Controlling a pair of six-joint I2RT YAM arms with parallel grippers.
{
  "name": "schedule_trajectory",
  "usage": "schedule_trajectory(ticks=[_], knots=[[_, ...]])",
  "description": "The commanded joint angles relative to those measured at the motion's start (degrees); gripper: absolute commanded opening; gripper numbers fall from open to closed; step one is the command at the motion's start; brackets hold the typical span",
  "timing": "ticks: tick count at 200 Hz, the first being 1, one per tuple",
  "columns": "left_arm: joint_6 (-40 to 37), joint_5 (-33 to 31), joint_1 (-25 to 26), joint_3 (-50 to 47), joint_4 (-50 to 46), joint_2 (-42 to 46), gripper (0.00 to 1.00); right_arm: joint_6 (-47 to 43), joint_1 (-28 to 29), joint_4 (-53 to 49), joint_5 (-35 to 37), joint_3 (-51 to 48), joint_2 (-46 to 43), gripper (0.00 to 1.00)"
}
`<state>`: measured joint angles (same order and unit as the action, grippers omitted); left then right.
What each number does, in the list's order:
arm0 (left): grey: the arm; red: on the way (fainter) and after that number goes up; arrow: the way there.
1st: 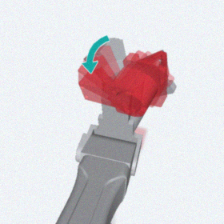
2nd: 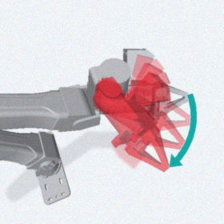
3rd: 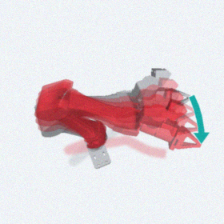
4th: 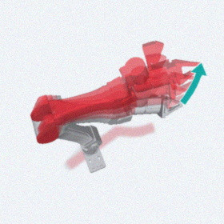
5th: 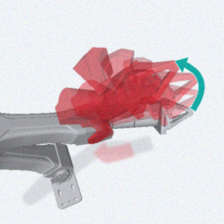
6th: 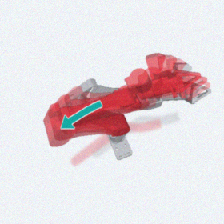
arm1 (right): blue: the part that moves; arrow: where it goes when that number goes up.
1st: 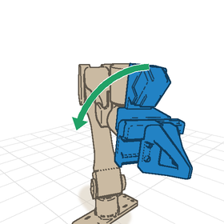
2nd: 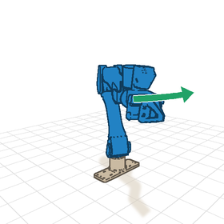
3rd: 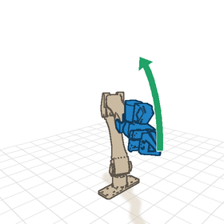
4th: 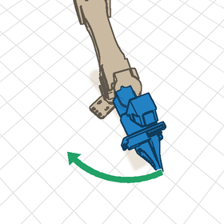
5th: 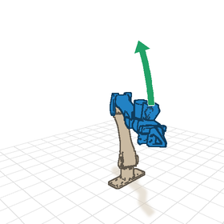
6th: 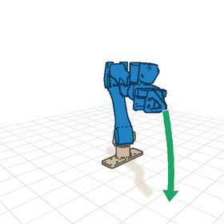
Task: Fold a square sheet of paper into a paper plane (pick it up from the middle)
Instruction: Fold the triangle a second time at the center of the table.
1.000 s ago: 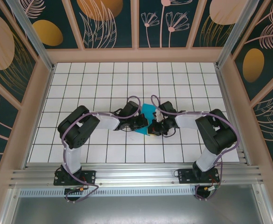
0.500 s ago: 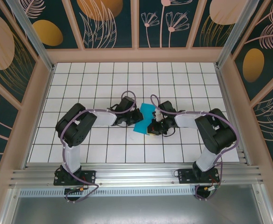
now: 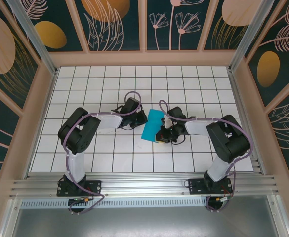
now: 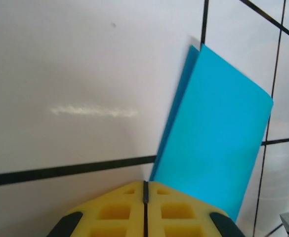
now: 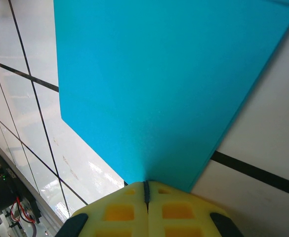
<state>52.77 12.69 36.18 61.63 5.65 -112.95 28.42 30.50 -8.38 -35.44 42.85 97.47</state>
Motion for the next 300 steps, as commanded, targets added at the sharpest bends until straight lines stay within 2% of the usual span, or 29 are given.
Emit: schedule_trajectory(ticks=[1,25,58,76,101,119,139,178,212,251,300], knots=[[-2.56,-3.68,-0.82,1.13,-3.37,1.44,0.11,-1.44,0.52,-7.92,8.38,-1.73,3.58,0.04],[-1.44,-2.72,-0.77,-0.59,-1.74,4.93,0.12,-1.53,0.52,-7.81,8.37,-1.42,3.61,0.04],[0.0,5.59,-0.37,-4.46,6.45,8.36,0.11,-1.44,0.52,-7.63,8.28,-0.91,4.0,0.05],[0.35,9.84,0.43,-4.37,8.42,7.21,0.09,-1.53,0.52,-7.65,8.13,-0.6,4.26,0.05],[0.75,11.54,2.52,-3.61,9.48,4.38,0.08,-1.54,0.52,-7.68,8.28,-0.49,4.76,0.05],[4.06,15.28,3.19,-4.81,14.98,1.48,0.08,-1.29,0.52,-7.27,8.11,-0.65,5.01,0.05],[4.93,14.45,3.35,-5.56,16.16,-0.3,0.08,-1.35,0.52,-7.48,8.1,-0.89,4.81,0.05],[0.88,6.69,3.28,-5.4,9.69,-1.12,0.08,-1.44,0.52,-7.75,8.28,-1.37,4.48,0.05],[-1.56,0.51,2.0,-7.34,8.69,-0.66,0.08,-1.66,0.52,-7.81,8.46,-1.63,4.45,0.05],[-4.09,-1.36,-0.52,-6.61,7.71,-0.87,0.09,-1.79,0.52,-7.8,8.46,-1.72,4.5,0.05],[-6.87,-0.12,-1.83,-6.21,7.64,-0.86,0.1,-2.3,0.52,-8.07,8.35,-1.74,4.86,0.04]])
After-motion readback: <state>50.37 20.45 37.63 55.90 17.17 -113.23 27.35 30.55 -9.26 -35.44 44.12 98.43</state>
